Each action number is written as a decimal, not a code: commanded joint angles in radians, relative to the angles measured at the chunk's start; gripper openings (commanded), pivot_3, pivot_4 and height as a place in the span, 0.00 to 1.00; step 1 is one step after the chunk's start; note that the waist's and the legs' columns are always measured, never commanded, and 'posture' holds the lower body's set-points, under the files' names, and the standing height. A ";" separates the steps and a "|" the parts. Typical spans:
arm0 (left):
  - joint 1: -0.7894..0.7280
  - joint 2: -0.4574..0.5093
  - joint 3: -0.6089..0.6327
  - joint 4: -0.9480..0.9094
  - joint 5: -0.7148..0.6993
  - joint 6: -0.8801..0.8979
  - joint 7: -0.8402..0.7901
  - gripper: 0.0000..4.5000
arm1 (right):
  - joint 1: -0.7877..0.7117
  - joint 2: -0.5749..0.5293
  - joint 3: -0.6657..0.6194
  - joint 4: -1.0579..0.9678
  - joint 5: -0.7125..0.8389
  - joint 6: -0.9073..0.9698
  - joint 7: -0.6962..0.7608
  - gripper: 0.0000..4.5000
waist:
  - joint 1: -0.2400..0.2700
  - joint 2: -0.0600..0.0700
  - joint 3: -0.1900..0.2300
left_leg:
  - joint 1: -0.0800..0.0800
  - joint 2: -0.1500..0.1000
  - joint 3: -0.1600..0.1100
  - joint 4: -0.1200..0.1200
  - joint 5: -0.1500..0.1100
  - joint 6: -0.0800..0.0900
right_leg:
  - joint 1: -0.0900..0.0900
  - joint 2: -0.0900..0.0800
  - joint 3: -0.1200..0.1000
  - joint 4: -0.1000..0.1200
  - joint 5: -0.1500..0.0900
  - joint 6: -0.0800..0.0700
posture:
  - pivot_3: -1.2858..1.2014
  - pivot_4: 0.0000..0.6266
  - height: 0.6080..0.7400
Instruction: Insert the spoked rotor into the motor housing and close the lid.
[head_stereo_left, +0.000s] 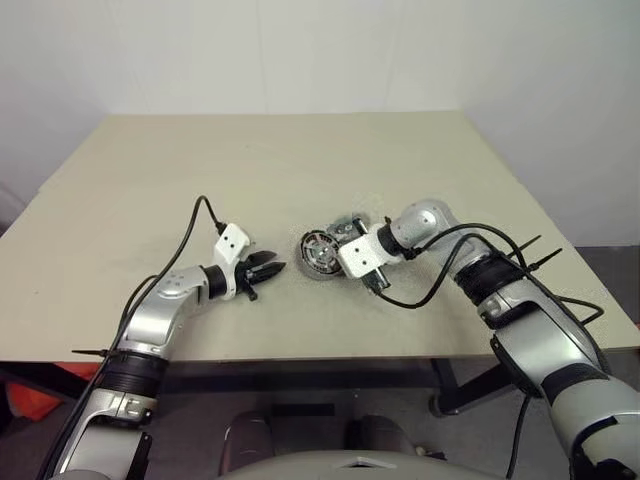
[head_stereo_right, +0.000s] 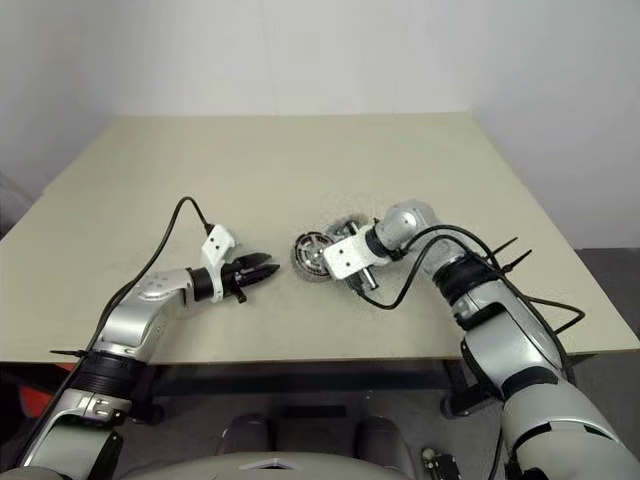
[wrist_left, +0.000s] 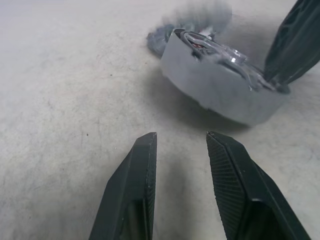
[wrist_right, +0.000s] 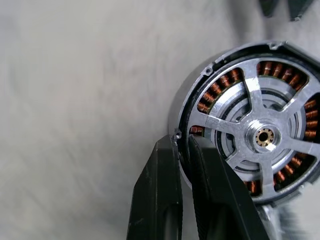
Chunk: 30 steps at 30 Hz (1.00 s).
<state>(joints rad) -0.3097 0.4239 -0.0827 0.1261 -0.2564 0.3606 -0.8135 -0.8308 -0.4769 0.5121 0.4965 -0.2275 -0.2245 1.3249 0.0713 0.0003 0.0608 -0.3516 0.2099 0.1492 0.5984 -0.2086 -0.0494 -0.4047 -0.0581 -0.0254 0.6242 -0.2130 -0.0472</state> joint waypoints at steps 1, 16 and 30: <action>-0.001 0.005 0.021 -0.036 -0.006 -0.016 0.006 0.37 | -0.013 0.055 -0.102 -0.210 0.128 0.348 -0.002 0.00 | -0.003 0.000 0.001 | 0.000 0.000 0.000 0.000 0.000 0.000 | 0.000 0.000 0.000 0.000 0.000 0.000 | 0.52 0.00 1.00; 0.034 0.031 0.054 -0.075 -0.014 -0.001 0.023 0.37 | -0.045 0.224 -0.116 -0.278 0.185 1.054 -0.245 0.00 | 0.012 0.001 0.001 | 0.000 0.002 0.000 -0.002 0.004 -0.007 | -0.001 0.001 -0.001 0.000 0.000 0.000 | 0.52 0.00 1.00; 0.067 0.048 0.079 -0.117 -0.026 0.015 0.043 0.37 | -0.043 0.245 -0.073 -0.230 0.229 1.096 -0.269 0.15 | 0.023 0.001 0.001 | 0.001 0.001 0.000 -0.004 0.005 -0.009 | -0.001 0.000 -0.001 0.000 0.000 0.000 | 0.52 0.00 1.00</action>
<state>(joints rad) -0.2309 0.4605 -0.0278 0.0573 -0.2694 0.3801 -0.7752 -0.8582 -0.2235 0.4371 0.3085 -0.0195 0.8640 1.0390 0.0940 0.0012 0.0617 -0.3505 0.2111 0.1491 0.5947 -0.2040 -0.0582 -0.4057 -0.0577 -0.0260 0.6240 -0.2130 -0.0472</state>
